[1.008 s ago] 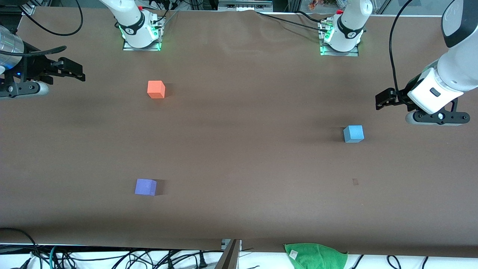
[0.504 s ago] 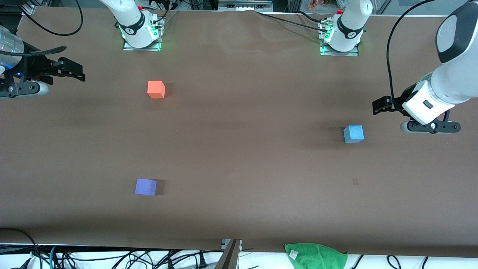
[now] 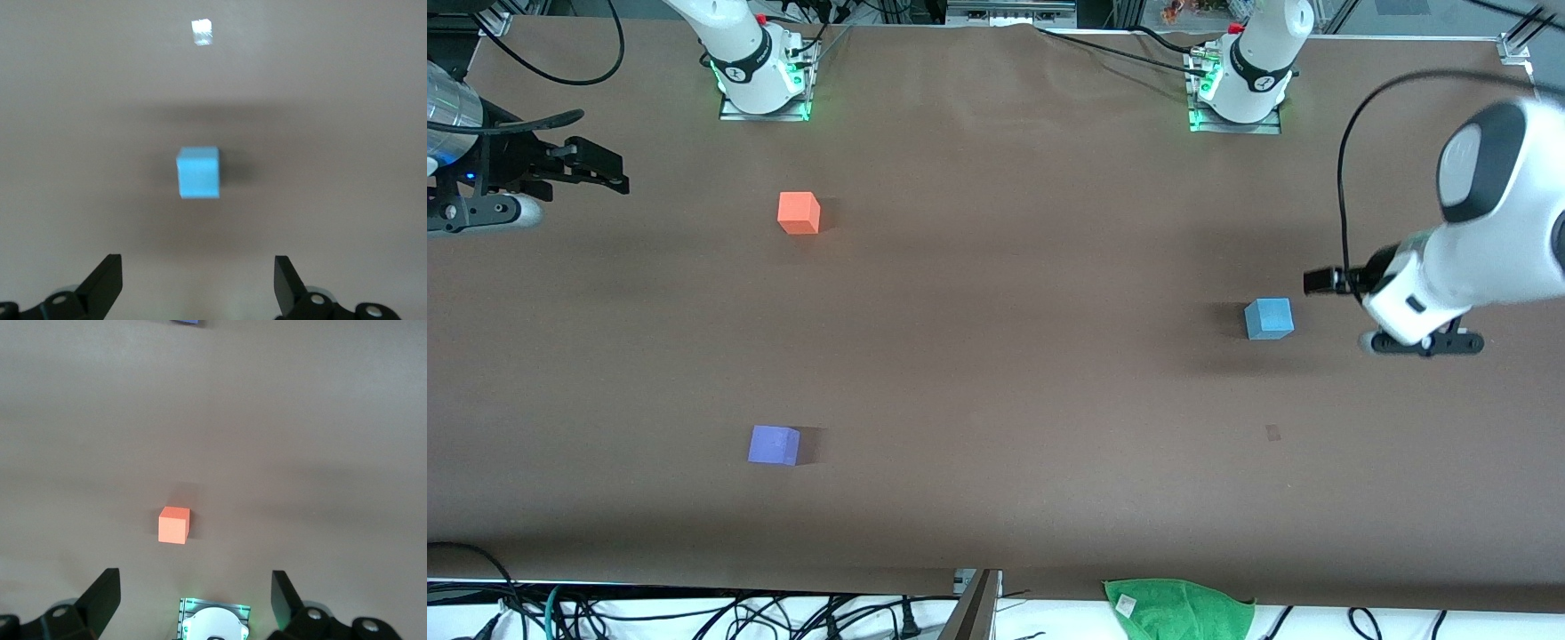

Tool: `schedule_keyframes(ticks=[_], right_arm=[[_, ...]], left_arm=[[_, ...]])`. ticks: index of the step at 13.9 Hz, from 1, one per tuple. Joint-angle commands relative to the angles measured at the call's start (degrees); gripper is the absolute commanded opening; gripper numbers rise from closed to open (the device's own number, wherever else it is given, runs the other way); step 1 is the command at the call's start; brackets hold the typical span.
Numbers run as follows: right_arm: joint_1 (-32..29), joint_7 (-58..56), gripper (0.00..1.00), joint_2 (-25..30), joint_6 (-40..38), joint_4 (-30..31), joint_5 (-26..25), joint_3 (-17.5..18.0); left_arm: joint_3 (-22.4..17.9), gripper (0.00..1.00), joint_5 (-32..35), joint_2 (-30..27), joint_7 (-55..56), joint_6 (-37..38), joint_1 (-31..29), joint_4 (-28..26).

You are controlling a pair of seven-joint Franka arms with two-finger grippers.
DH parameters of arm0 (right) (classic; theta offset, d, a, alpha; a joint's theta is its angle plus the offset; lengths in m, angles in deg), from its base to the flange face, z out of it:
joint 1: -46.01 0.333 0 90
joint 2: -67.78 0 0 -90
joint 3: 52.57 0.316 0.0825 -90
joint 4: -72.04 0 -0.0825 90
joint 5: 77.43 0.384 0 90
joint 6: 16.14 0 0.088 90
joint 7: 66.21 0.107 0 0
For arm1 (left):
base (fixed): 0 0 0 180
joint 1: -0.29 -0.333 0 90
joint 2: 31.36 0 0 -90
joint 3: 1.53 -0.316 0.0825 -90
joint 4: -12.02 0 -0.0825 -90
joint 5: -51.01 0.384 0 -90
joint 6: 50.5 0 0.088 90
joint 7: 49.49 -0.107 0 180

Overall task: Place blue block between orange and purple blocks
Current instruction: 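Lower the left gripper onto the light-blue cube and close on it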

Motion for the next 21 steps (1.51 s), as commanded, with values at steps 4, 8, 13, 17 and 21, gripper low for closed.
schedule_keyframes(ticks=[4,8,13,17,21], right_arm=[[-0.29,0.72,1.00,-0.02,0.21,-0.15,0.96,0.03],[-0.37,0.72,1.00,-0.11,0.21,-0.15,1.22,0.03],[-0.46,0.72,1.00,-0.11,0.21,-0.15,1.23,-0.05],[-0.46,0.72,1.00,-0.11,0.21,-0.15,1.23,-0.05],[-0.46,0.72,1.00,-0.11,0.21,-0.15,1.23,-0.05]], left_arm=[[0.45,1.00,4.11,4.16,-0.87,-21.35,-1.56,-11.14],[0.89,1.00,4.02,3.19,-0.87,-29.12,-1.56,-21.27],[0.89,1.00,4.11,1.26,-0.87,-35.43,-1.48,-29.70],[0.80,1.00,4.11,1.09,-0.26,-45.38,-2.00,-36.39],[0.80,1.00,4.20,-0.67,-0.34,-45.04,-1.91,-36.14]])
